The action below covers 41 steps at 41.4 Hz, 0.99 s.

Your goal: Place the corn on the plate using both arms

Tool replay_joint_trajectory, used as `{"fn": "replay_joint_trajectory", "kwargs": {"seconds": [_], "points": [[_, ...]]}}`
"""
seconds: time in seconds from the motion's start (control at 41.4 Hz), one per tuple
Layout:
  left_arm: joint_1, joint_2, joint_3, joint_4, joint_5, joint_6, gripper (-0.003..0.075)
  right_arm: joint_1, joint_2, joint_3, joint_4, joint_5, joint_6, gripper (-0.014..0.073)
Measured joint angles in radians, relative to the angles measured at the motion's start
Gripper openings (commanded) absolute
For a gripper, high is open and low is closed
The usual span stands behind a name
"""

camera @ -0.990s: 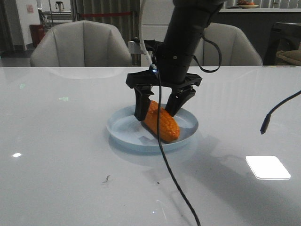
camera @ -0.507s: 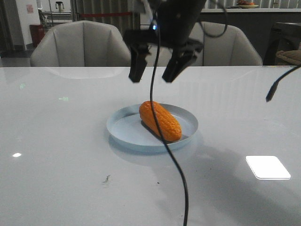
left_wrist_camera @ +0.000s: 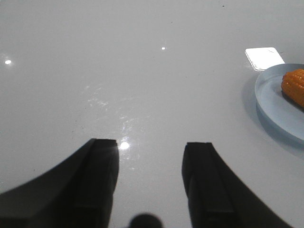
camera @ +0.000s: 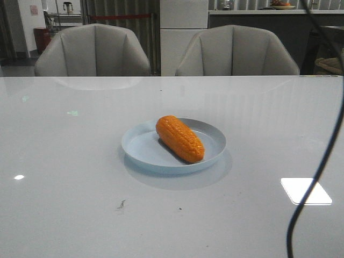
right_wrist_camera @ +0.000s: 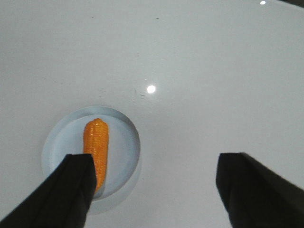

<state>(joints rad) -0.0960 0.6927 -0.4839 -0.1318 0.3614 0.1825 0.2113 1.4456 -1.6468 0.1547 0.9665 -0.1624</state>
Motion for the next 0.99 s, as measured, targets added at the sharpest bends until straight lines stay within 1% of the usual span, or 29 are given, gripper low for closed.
{"fn": "replay_joint_trajectory", "kwargs": {"seconds": [0.072,0.121,0.145,0.266,0.386,0.507,0.628,0.7,0.99], "points": [[0.0,0.0,0.0,0.0,0.0,0.0,0.038,-0.04,-0.118,0.133,-0.003,-0.05,-0.002,0.0624],[0.0,0.0,0.0,0.0,0.0,0.0,0.038,-0.069,-0.204,0.25,-0.004,-0.092,-0.002,0.0624],[0.0,0.0,0.0,0.0,0.0,0.0,0.038,-0.082,-0.241,0.28,-0.004,-0.102,-0.002,0.0624],[0.0,0.0,0.0,0.0,0.0,0.0,0.038,-0.155,-0.457,0.545,-0.008,-0.183,0.001,0.0624],[0.0,0.0,0.0,-0.001,-0.006,0.0,0.038,-0.219,-0.678,0.767,-0.01,-0.216,0.009,0.0624],[0.0,0.0,0.0,-0.002,-0.035,0.0,0.038,-0.275,-0.863,0.936,-0.01,-0.219,0.027,0.0624],[0.0,0.0,0.0,-0.002,-0.056,0.0,0.038,-0.303,-0.996,1.031,-0.01,-0.201,0.035,0.0624],[0.0,0.0,0.0,-0.002,-0.063,0.0,0.038,-0.305,-1.038,1.053,-0.01,-0.188,0.037,0.0624],[0.0,0.0,0.0,-0.002,-0.072,0.0,0.038,-0.305,-1.051,1.06,-0.01,-0.187,0.037,0.0624]]}}
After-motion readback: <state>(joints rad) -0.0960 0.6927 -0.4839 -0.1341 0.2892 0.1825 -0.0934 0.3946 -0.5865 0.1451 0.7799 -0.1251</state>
